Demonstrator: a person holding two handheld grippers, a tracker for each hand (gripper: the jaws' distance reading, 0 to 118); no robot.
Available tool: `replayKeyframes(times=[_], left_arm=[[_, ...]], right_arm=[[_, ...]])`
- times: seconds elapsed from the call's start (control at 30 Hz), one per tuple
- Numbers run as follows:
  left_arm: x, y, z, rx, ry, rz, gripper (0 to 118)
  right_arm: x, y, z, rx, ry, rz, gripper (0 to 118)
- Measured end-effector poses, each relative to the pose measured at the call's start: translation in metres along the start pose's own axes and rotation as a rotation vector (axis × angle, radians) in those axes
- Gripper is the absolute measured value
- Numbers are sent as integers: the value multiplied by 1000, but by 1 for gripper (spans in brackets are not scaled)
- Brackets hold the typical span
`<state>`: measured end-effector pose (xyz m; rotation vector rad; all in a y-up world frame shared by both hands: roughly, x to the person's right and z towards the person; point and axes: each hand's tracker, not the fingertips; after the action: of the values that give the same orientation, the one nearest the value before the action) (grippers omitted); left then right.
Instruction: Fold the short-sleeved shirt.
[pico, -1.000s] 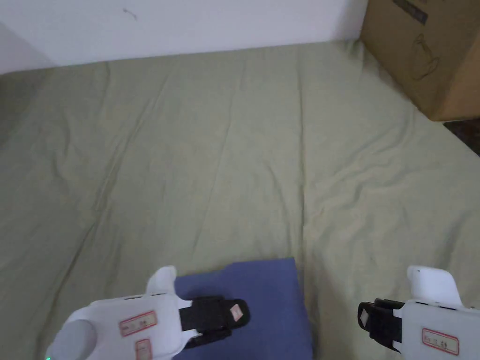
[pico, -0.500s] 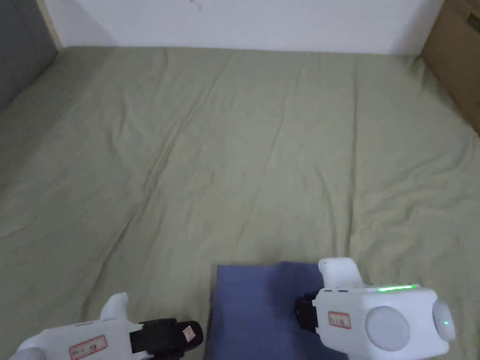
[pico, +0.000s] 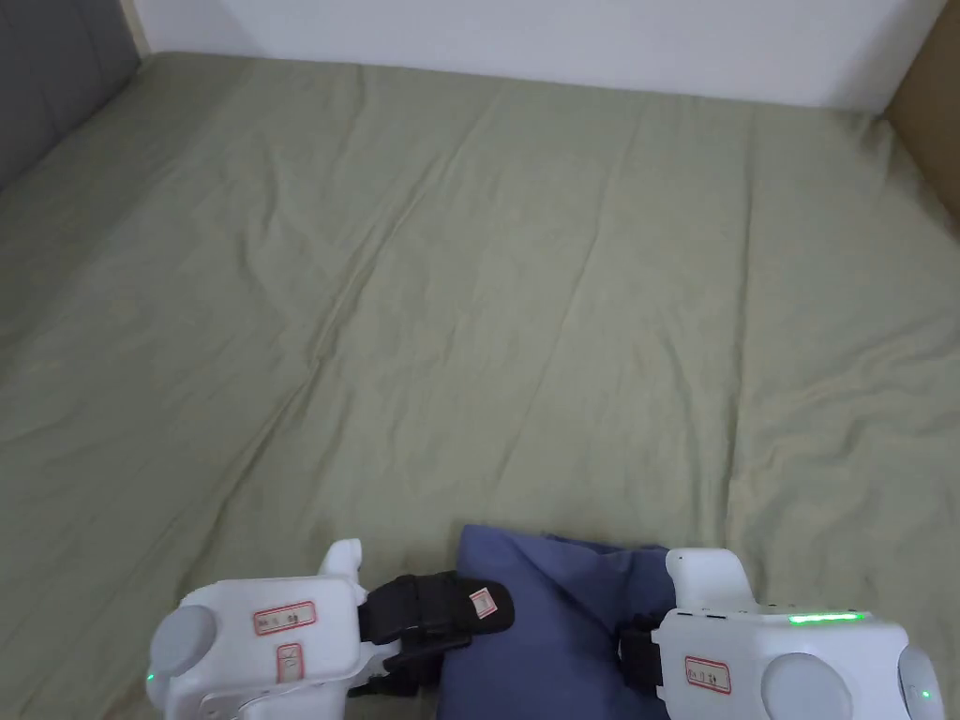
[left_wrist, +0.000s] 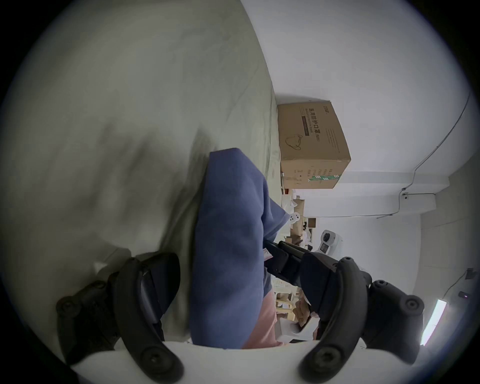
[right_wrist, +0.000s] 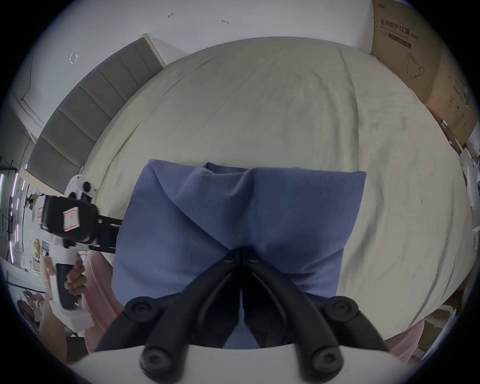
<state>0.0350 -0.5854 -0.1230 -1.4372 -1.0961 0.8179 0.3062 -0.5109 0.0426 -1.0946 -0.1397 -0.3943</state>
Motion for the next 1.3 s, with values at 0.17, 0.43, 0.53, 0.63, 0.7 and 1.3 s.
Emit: replayKeyframes(times=[0.17,0.43,0.53,0.63,0.7,1.3], left_arm=[[11,6,-41,-122,85,-82,43],[30,31,9,-89,222,-186,24],[47,53,61,-41,326,-256,24],[49,82,128,43,514,-281,24],[40,110,174,77,668,-276,24],[-6,208,306,212,1725,-425,88]], right_arm=[[9,1,1,-6,40,-79,2],[-4,17,40,95,47,-84,2],[-7,25,49,123,56,-89,2],[-11,29,52,137,51,-79,2],[-12,29,50,133,45,-74,2],[-19,31,16,26,3,-81,2]])
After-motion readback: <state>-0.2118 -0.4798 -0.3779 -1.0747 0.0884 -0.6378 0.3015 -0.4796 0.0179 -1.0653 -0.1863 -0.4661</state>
